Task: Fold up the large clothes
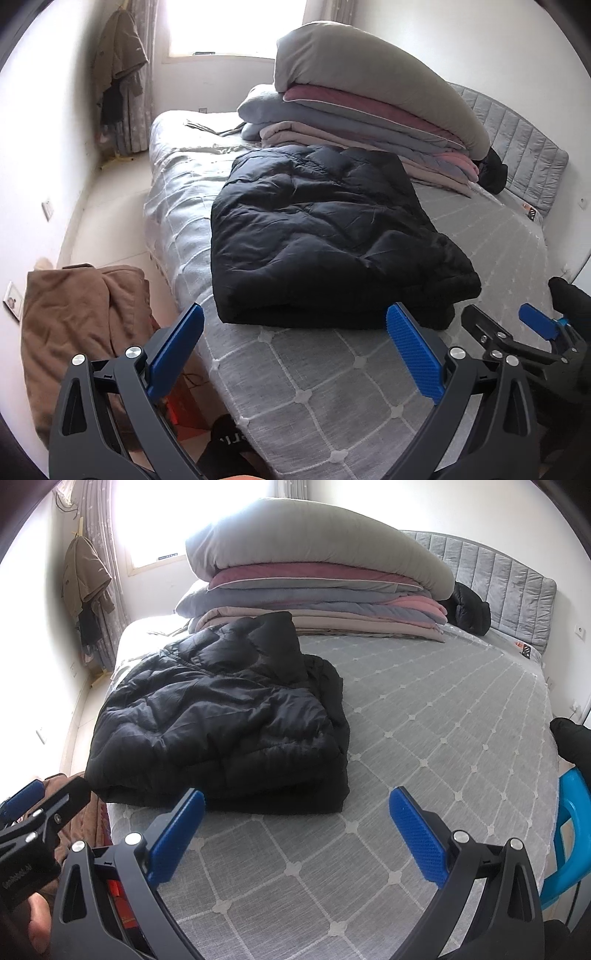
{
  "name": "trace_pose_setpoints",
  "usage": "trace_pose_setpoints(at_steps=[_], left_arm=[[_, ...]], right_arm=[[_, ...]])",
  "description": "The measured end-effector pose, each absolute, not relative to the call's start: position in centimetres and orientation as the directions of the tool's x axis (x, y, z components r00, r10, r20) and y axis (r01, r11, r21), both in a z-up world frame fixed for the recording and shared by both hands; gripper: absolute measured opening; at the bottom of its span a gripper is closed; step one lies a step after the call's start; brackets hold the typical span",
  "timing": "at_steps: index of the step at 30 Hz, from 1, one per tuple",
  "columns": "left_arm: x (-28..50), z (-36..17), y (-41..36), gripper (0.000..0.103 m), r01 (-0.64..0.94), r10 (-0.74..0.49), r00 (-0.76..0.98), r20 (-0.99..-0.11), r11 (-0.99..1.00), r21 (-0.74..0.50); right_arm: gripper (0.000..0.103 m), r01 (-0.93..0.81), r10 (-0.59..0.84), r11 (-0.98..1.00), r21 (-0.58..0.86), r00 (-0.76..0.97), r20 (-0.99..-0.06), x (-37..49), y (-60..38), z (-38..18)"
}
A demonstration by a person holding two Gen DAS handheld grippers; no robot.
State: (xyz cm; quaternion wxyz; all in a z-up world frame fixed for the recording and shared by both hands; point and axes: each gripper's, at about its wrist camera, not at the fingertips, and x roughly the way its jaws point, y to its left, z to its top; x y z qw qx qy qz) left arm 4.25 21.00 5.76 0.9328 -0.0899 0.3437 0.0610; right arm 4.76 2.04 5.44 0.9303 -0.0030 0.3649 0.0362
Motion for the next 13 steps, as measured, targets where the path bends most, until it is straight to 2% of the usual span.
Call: trace_pose_setpoints(at_steps=[8, 13], left_arm=[[5.0, 5.3, 20.1, 0.096, -0.233, 0.168, 0.709, -0.685, 0.972, -0.002], [5.0, 5.1, 19.9, 0.096, -0.228, 0.166, 0.700, -0.695, 0.974, 0.003]], right_arm=[[0.097, -0.047, 0.053, 0.999, 0.027, 0.745, -0.665, 4.0, 0.6, 5.8], [0.097, -0.022, 0.039, 0.999, 0.034, 0.742, -0.669, 3.5, -0.7, 5.7]])
